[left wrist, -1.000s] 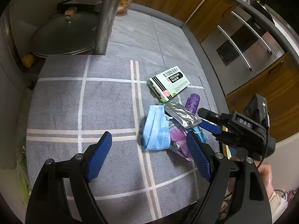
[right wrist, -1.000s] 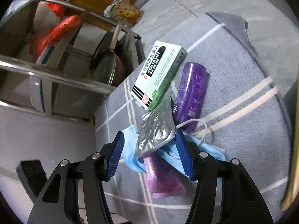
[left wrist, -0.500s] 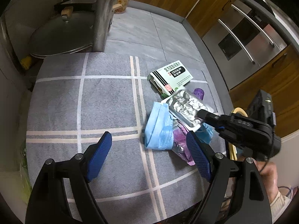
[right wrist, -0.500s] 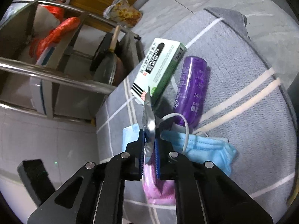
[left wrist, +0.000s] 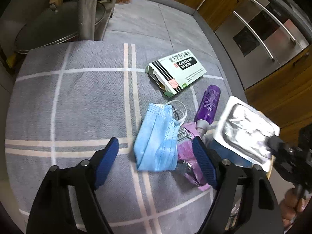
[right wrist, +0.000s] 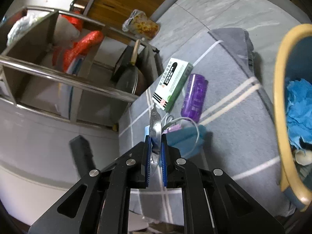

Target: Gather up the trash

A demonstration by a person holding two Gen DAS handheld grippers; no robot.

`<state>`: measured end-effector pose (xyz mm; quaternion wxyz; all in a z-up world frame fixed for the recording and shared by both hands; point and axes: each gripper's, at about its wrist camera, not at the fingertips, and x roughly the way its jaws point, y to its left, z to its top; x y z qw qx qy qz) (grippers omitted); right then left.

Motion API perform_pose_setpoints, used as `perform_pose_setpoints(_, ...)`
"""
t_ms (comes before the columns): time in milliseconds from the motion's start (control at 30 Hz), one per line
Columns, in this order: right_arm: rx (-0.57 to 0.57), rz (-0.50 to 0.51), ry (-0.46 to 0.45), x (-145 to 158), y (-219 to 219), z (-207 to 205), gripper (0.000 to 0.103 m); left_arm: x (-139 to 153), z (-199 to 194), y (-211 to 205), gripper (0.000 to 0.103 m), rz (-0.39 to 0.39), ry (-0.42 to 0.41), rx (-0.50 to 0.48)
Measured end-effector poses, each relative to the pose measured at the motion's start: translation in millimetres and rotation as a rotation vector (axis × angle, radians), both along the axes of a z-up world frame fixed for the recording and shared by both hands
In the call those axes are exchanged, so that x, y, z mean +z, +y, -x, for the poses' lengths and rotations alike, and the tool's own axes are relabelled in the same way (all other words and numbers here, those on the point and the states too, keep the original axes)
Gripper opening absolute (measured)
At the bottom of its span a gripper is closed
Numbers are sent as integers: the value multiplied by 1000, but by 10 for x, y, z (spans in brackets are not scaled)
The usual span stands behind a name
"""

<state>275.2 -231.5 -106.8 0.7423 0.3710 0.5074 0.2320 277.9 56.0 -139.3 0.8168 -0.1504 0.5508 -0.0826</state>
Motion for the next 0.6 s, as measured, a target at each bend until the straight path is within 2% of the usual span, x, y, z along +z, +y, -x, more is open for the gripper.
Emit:
perform_pose_setpoints(100,-3,-6,6,2,-53,54,11,-121,-27,-27,55,-9,33,-6)
perform_pose_setpoints(133,3,1,9,-9,-66,78,11,-144,-24,-33,54,-10,47,-4)
perform_pose_setpoints(333,45,60,58,-197,-78,193,11,32,33,-77,55,-60,8,2)
perform_pose_setpoints(533,110,119,117,-409,-16,283,12,284,147,-202,58,9,-29,-31)
perform_pose_setpoints(600,124,134,139,-468,-15,322,22,341,182,-274,60,33,-33,-52)
